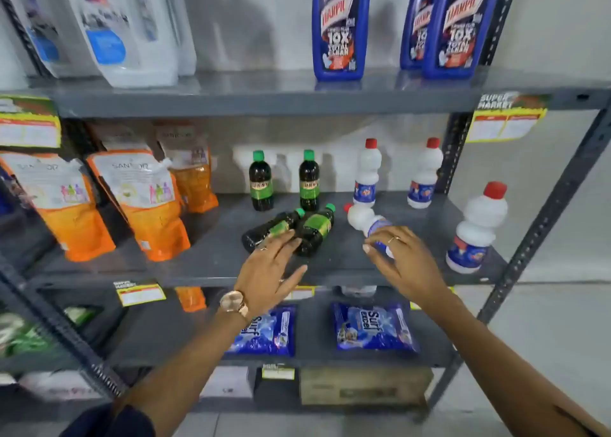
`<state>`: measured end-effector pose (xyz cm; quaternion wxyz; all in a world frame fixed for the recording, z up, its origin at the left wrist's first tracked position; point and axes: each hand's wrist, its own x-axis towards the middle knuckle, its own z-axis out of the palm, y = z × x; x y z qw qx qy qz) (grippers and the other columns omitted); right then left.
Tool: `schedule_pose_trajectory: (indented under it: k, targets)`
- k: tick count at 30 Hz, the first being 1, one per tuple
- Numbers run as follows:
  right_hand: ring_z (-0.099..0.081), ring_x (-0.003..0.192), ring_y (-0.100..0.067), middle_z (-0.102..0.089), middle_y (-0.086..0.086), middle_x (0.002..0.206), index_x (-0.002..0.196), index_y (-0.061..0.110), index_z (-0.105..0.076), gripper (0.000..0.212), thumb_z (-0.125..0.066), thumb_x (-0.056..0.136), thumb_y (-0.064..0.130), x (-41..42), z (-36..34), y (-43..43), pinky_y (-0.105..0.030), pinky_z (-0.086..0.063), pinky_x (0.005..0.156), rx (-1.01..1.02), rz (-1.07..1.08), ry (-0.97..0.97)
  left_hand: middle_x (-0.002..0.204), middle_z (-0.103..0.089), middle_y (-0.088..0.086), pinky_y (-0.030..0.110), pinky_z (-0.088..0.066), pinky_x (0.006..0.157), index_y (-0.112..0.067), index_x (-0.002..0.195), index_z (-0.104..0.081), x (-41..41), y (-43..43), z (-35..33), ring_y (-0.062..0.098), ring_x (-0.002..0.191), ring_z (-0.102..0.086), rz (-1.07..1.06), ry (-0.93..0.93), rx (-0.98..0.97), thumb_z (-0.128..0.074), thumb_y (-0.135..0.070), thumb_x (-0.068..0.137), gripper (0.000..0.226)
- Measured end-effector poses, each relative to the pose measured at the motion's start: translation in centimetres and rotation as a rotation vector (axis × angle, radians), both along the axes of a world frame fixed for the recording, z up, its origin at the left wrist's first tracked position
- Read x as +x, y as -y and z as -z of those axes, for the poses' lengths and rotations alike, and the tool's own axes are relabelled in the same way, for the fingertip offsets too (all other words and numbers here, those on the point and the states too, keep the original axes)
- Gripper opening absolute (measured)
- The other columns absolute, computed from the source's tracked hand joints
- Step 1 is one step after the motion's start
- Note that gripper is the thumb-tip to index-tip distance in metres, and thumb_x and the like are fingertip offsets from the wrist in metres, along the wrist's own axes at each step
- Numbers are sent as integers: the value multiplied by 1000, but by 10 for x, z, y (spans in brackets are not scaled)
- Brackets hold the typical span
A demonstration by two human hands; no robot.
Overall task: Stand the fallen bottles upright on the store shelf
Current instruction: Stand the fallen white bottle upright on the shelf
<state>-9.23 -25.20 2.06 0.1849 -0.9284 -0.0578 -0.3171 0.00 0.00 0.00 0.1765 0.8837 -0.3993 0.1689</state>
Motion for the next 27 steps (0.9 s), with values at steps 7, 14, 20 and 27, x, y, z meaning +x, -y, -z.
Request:
schedule_pose_trajectory:
  k: [7,14,20,27]
  targets:
    - [-32,135,-37,-41,-21,142,135,1,-43,73,-73,79,35,77,47,43,-43,-29,107,103,330,-459,147,-33,15,42,-36,102,-8,140,-29,61,11,71,31,131,-35,-219,-308,160,-7,-79,74,100]
    - [-54,117,-34,-57,-13,130,131,11,-47,91,-78,58,57,155,44,79,-44,-44,98,147,493,-800,153,-22,14,36,-10,116,-5,144,-20,87,31,90,24,141,-16,-253,-262,176,-7,-74,80,95]
    - [-64,84,-30,-67,-6,94,96,16,-59,61,-74,50,54,161,51,84,-37,-53,76,263,593,-707,149,-30,16,38,-13,115,-2,141,-29,93,34,102,24,139,-23,-256,-182,161,-16,-66,87,85]
    - [-59,89,-18,-62,0,104,117,15,-48,69,-87,60,26,171,61,66,-27,-47,75,819,372,-25,147,-35,13,29,-5,113,-3,139,-34,93,36,103,22,137,-26,-288,-147,163,-26,-63,89,78]
